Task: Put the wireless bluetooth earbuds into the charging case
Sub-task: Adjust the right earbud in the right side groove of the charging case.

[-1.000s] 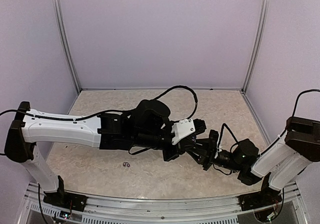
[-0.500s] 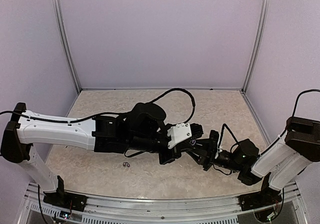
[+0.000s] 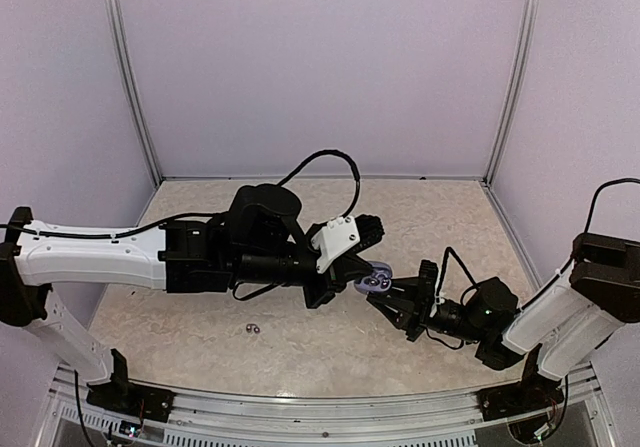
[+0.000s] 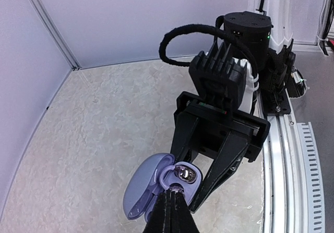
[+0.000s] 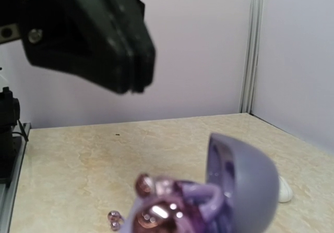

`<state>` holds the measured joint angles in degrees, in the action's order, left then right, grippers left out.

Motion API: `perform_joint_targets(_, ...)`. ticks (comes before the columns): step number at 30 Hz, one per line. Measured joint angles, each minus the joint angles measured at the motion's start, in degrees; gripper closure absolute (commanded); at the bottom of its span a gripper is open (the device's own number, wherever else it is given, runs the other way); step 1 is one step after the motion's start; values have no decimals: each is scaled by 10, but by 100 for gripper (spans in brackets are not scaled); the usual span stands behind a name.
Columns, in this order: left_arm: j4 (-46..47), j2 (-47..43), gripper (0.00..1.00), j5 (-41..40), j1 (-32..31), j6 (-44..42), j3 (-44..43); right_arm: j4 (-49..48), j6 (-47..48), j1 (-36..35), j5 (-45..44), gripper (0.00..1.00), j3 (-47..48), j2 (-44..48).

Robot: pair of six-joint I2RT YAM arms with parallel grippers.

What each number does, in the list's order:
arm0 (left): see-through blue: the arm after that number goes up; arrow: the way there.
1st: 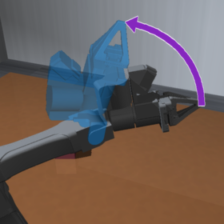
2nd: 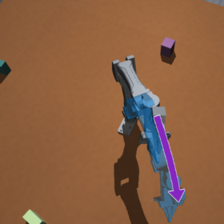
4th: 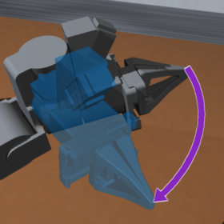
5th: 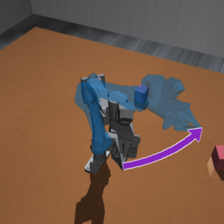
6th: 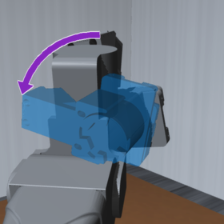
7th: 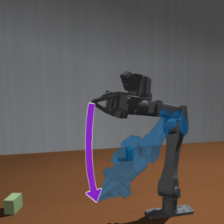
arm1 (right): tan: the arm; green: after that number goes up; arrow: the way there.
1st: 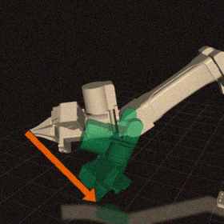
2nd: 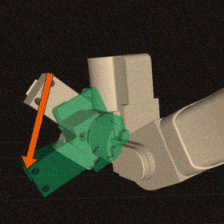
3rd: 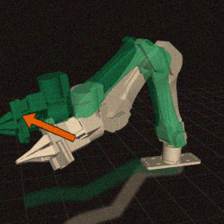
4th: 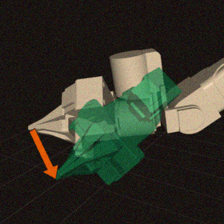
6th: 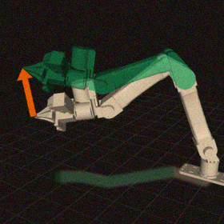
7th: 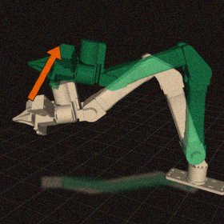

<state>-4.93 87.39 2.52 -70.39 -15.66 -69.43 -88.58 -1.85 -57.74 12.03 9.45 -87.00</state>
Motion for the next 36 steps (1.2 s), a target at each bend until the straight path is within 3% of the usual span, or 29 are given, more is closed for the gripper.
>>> perform_joint_targets(25, -5, 50, 99, -5, -2, -9, -2, 5, -9, 0, 6, 100, -7, 1)
perform_joint_targets(36, -9, 27, 95, -17, -5, -28, 20, 0, -7, 0, 13, 100, -8, 2)
